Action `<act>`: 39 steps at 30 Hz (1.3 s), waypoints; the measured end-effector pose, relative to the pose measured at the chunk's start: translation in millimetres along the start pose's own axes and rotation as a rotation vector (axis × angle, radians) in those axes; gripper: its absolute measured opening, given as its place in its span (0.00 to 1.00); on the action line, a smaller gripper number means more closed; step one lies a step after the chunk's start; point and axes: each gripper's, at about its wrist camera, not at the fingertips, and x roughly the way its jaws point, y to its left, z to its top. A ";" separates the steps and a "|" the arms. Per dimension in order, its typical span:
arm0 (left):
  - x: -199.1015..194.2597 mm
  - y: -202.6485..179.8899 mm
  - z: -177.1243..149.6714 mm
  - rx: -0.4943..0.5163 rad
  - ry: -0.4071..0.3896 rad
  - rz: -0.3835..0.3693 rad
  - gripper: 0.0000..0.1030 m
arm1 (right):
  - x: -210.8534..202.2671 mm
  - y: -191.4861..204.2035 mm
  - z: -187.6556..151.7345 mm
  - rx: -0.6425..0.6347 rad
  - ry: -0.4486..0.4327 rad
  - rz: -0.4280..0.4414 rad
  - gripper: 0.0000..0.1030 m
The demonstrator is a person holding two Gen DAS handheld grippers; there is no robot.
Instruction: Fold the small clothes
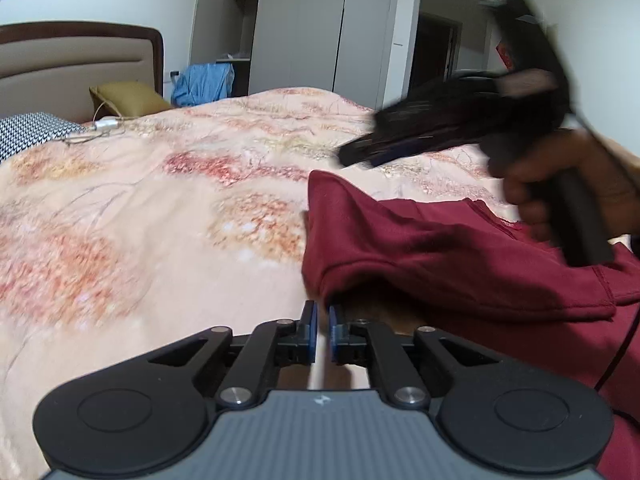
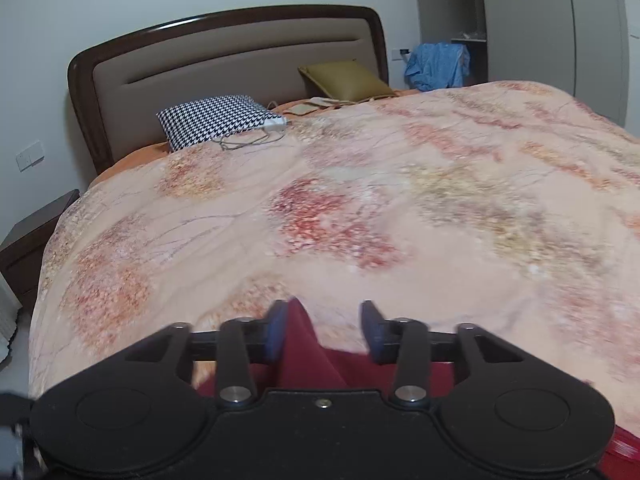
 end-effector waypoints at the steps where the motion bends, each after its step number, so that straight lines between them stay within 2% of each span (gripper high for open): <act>1: -5.2 1.6 -1.0 -0.001 0.000 -0.012 0.34 | -17.6 -7.1 -7.0 0.001 -0.015 -0.017 0.68; 2: -10.6 2.7 -1.7 -0.003 -0.005 -0.017 0.58 | -36.0 -15.1 -16.2 0.004 -0.027 -0.038 0.74; 3: -16.2 3.2 -2.1 -0.006 -0.015 -0.014 0.63 | -54.7 -23.2 -27.0 0.010 -0.032 -0.064 0.76; 6: -24.7 4.3 2.6 -0.010 -0.039 -0.039 0.69 | -110.3 -49.6 -68.0 0.043 -0.037 -0.159 0.84; 8: -26.0 4.5 9.8 -0.029 -0.056 -0.044 0.82 | -145.2 -67.3 -98.4 0.094 -0.045 -0.248 0.85; 10: -21.4 3.6 19.6 -0.053 -0.076 -0.042 0.86 | -173.8 -85.9 -127.1 0.168 -0.055 -0.321 0.85; 12: -7.4 4.0 30.7 -0.079 -0.078 -0.037 0.86 | -191.7 -102.4 -151.0 0.255 -0.056 -0.360 0.80; 14: 12.3 5.4 40.6 -0.122 -0.049 -0.003 0.85 | -195.5 -114.9 -167.0 0.340 -0.048 -0.340 0.62; 16: 28.2 9.2 43.0 -0.174 -0.016 0.015 0.79 | -192.0 -120.6 -175.7 0.407 -0.056 -0.292 0.54; 17: 35.3 11.4 42.2 -0.200 -0.002 0.017 0.77 | -187.0 -118.1 -176.4 0.420 -0.064 -0.262 0.54; 18: 40.6 13.7 41.4 -0.223 0.009 0.016 0.77 | -181.3 -115.3 -175.2 0.425 -0.066 -0.234 0.54; 19: 45.5 16.1 40.6 -0.239 0.016 0.018 0.77 | -174.3 -112.4 -172.1 0.426 -0.063 -0.210 0.49; 21: 48.2 17.3 37.1 -0.244 0.021 0.030 0.72 | -162.0 -106.5 -166.6 0.412 -0.045 -0.164 0.21; 22: 49.0 17.0 35.9 -0.235 0.023 0.038 0.63 | -158.2 -104.3 -164.1 0.391 -0.034 -0.162 0.02; 23: 49.3 16.1 35.1 -0.225 0.026 0.041 0.51 | -157.2 -100.7 -160.4 0.362 -0.041 -0.178 0.01; 25: 49.3 14.1 33.8 -0.210 0.031 0.047 0.38 | -164.9 -97.3 -152.8 0.306 -0.105 -0.210 0.01; 27: 51.6 8.5 31.1 -0.177 0.038 0.071 0.37 | -169.2 -98.2 -145.7 0.286 -0.141 -0.240 0.01; 30: 60.1 4.0 28.8 -0.173 0.055 0.095 0.37 | -150.5 -107.5 -151.3 0.291 -0.058 -0.256 0.01; 33: 61.0 4.4 31.4 -0.191 0.063 0.100 0.40 | -138.7 -109.5 -166.2 0.290 -0.019 -0.254 0.02; 34: 58.7 5.1 33.0 -0.200 0.061 0.094 0.42 | -141.6 -107.9 -168.1 0.293 -0.034 -0.255 0.05; 35: 55.8 5.5 35.1 -0.208 0.054 0.091 0.49 | -147.7 -107.2 -170.0 0.302 -0.050 -0.251 0.15; 37: 50.7 4.9 40.5 -0.204 0.026 0.080 0.61 | -155.7 -105.5 -170.6 0.303 -0.076 -0.255 0.23; 39: 49.5 2.1 47.6 -0.180 0.001 0.081 0.64 | -162.8 -102.1 -169.8 0.271 -0.092 -0.282 0.30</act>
